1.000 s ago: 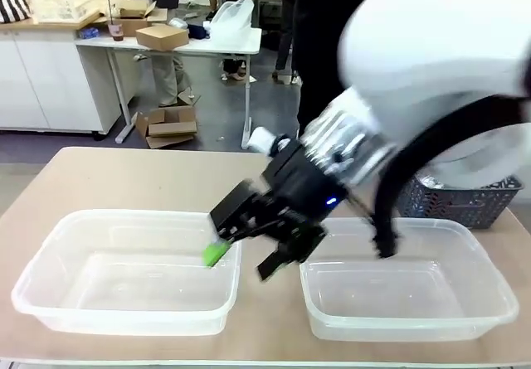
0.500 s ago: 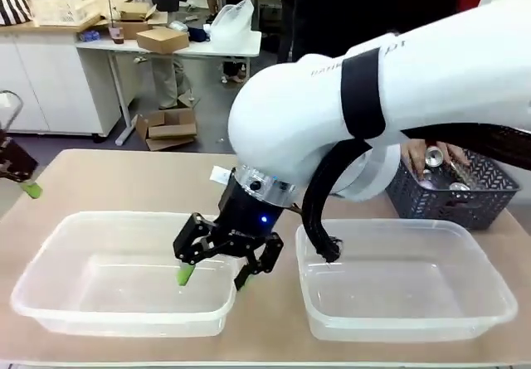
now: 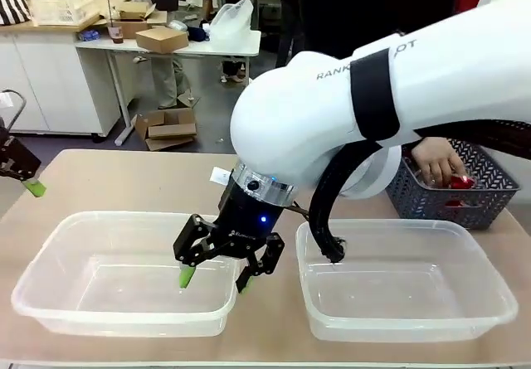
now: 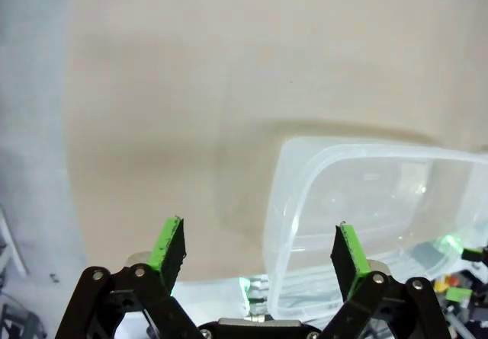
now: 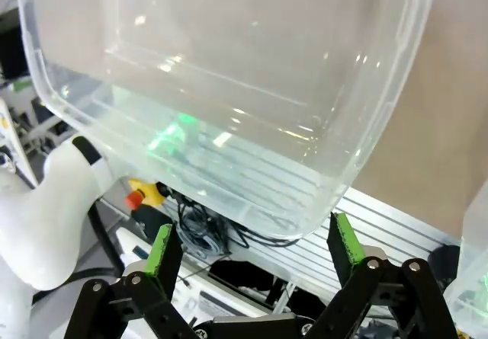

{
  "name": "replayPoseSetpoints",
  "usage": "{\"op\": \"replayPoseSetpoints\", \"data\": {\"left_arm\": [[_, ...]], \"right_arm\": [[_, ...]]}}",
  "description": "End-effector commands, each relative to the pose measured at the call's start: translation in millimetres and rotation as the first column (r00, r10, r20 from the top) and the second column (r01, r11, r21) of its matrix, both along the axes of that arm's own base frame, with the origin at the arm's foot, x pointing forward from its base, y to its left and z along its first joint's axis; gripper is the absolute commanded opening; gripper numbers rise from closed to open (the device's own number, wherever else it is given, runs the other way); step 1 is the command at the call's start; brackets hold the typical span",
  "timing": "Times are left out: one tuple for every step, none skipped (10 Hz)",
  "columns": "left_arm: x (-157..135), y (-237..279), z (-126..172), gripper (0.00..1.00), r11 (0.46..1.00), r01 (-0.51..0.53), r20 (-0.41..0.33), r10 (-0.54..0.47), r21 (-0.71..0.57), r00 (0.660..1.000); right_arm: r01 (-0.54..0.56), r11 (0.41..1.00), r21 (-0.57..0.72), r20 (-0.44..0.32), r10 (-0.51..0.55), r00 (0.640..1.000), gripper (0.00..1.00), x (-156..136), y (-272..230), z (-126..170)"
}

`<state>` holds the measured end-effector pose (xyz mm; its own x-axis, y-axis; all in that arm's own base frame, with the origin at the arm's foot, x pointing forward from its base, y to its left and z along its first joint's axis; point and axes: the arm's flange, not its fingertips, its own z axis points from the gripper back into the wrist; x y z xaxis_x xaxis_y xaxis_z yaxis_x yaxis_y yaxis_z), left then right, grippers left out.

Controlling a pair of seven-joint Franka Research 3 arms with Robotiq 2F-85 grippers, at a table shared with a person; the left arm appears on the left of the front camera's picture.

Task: Sort the waste into each basket.
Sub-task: Pick up the Organizing box on the left side of the table and lift it.

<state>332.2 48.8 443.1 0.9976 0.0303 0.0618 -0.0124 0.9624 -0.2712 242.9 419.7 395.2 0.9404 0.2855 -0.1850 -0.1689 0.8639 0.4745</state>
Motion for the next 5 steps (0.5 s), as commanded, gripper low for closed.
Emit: {"op": "replayPoseSetpoints", "data": {"left_arm": [[11.7, -17.5, -46.8, 1.0, 0.991, 0.122, -0.083, -0.126, -0.056, 0.989], [12.0, -19.6, -62.1, 1.0, 0.995, 0.1, -0.126, -0.102, -0.02, 0.987], [9.3, -23.7, -71.5, 1.0, 0.994, 0.108, -0.191, -0.111, -0.027, 0.975], [4.3, -27.2, -83.3, 1.0, 0.994, 0.108, -0.251, -0.105, -0.001, 0.962], [2.4, -25.4, -92.8, 1.0, 0.996, 0.088, -0.276, -0.078, 0.024, 0.958]], "right_arm": [[0.08, 0.997, 0.008, -0.027, -0.08, 0.996, 1.0, 12.9, 2.4, -7.0], [0.103, 0.995, -0.007, -0.072, -0.103, 0.992, 1.0, 18.0, 5.9, -12.4], [0.143, 0.989, -0.04, -0.071, -0.145, 0.987, 1.0, 21.6, 8.5, -17.7], [0.192, 0.978, -0.08, -0.044, -0.196, 0.98, 1.0, 23.0, 8.6, -21.4], [0.233, 0.968, -0.096, -0.018, -0.236, 0.972, 1.0, 23.7, 8.5, -22.0]]}}
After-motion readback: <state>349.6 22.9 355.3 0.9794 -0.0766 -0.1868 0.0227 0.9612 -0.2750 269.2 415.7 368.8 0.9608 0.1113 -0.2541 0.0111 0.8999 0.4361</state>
